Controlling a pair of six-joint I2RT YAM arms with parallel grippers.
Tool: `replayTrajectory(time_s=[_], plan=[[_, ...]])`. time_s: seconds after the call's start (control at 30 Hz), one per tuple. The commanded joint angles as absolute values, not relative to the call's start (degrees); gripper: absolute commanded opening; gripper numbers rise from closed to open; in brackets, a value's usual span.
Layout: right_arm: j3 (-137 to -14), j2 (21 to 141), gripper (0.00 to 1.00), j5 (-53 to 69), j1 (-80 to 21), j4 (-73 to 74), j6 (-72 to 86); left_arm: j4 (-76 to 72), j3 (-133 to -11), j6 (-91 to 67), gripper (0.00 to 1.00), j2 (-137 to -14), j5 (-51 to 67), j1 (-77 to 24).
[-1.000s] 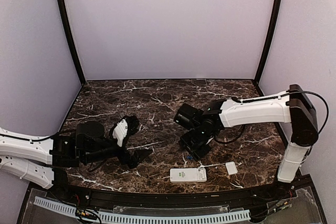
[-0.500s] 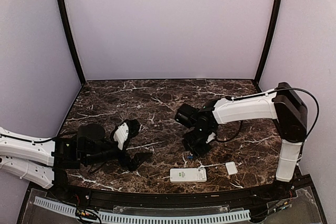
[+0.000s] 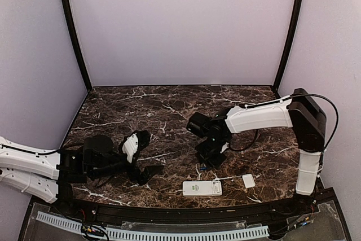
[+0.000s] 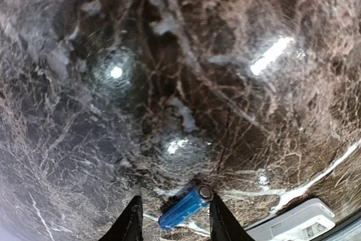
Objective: Load the batteries into the remote control
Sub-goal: Adjust the battery at the center of the board.
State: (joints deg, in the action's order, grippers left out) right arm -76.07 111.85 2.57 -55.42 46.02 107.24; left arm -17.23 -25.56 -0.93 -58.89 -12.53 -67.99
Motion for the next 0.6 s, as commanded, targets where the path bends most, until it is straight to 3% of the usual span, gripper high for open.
replayTrajectory(time_s=[0.0,0.27,0.57], plan=[[-76.64,113.38,0.37,0.71,-55.45,43.67,100.91,-18.58,-23.75,-0.35,0.99,-58.45,-12.63,-67.77],[-72.83,111.8,0.13,-1.22,-55.54,39.81,94.63,-19.05,-23.38,1.16,0.99,-58.5,-13.02,-67.76],[-72.56,110.13,0.0,-4.15,-55.25,36.98,71.34,-18.44,-23.51,0.59,0.99,-59.57,-12.41,-67.76]])
